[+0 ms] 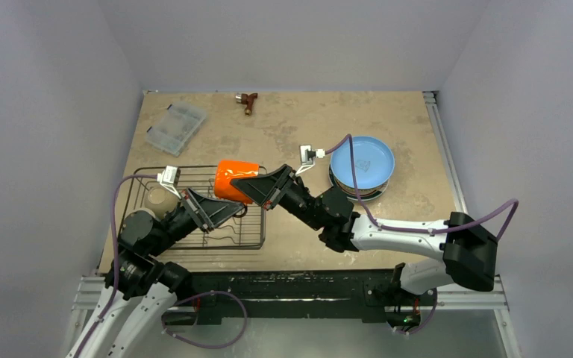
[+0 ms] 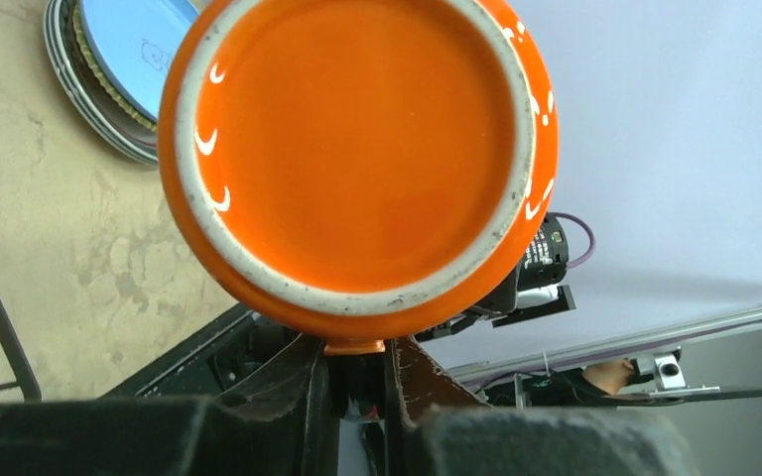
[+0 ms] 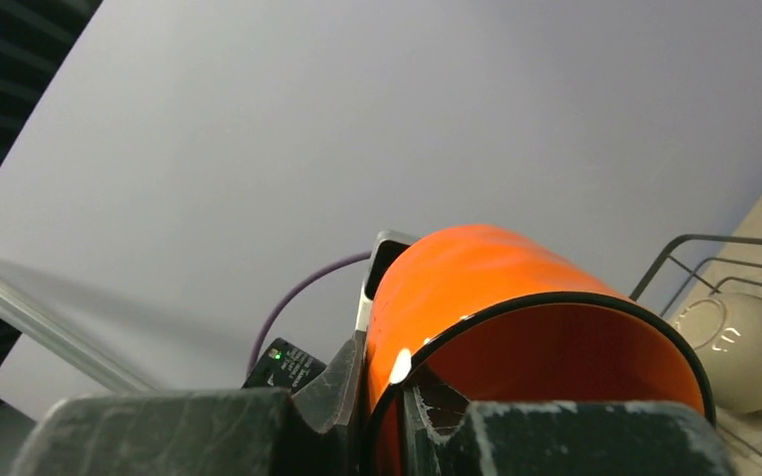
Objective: Load the mixed dishes into the dish rack
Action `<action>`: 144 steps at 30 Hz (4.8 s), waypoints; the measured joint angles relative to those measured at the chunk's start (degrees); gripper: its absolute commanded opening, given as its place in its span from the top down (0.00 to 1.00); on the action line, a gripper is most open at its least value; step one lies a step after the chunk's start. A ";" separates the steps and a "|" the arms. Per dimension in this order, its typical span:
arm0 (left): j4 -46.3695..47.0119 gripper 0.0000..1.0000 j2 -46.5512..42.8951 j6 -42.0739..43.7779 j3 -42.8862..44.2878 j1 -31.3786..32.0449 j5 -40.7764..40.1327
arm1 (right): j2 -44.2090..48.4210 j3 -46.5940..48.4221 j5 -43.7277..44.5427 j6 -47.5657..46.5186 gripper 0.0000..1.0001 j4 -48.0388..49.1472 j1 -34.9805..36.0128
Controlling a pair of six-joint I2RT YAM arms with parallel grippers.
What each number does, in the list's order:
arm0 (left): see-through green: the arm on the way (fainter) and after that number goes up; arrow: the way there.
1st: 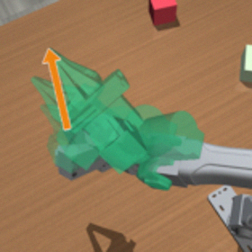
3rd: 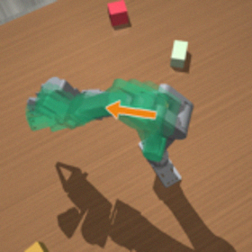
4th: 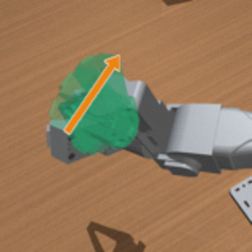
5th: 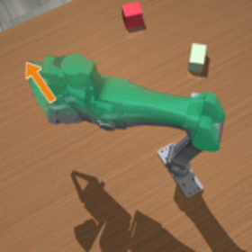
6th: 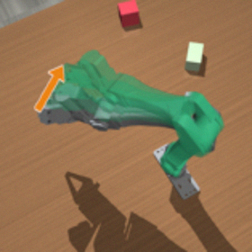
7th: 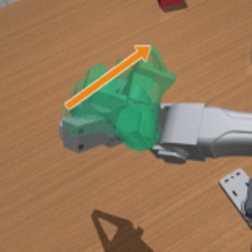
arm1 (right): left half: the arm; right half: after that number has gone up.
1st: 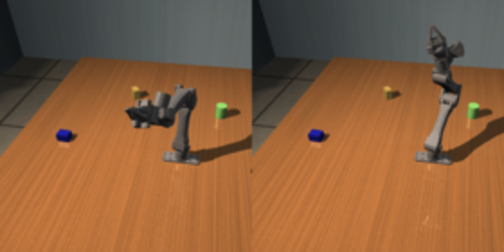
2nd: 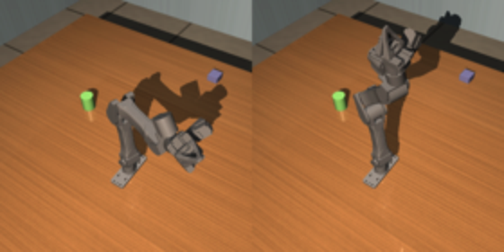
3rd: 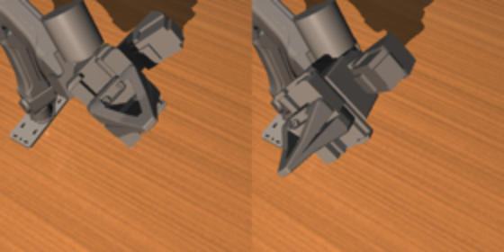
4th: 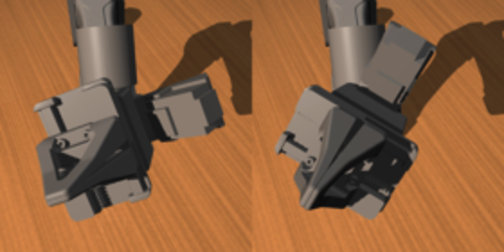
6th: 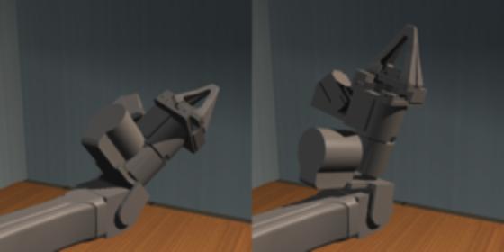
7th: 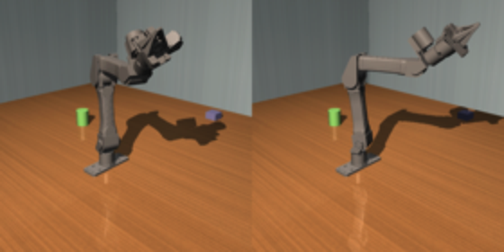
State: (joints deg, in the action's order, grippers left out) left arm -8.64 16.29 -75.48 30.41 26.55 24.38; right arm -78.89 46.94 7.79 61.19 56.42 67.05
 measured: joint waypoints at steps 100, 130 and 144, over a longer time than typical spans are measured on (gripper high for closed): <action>-29.94 0.00 41.40 51.91 42.51 -6.93 -12.66 | 16.09 2.97 16.85 -23.52 0.01 -88.52 -48.02; -23.15 0.03 40.13 66.14 34.36 -6.91 -8.44 | -3.56 8.55 18.73 -28.28 0.54 -83.80 -56.24; -23.12 0.03 40.87 66.16 34.36 -6.91 -7.65 | -3.43 7.43 19.76 -27.78 0.73 -81.48 -56.24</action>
State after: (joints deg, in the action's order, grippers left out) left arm -31.77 57.17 -9.32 64.77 19.64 16.73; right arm -82.32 54.37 27.55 33.41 -25.06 10.81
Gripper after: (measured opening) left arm 0.968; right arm 0.304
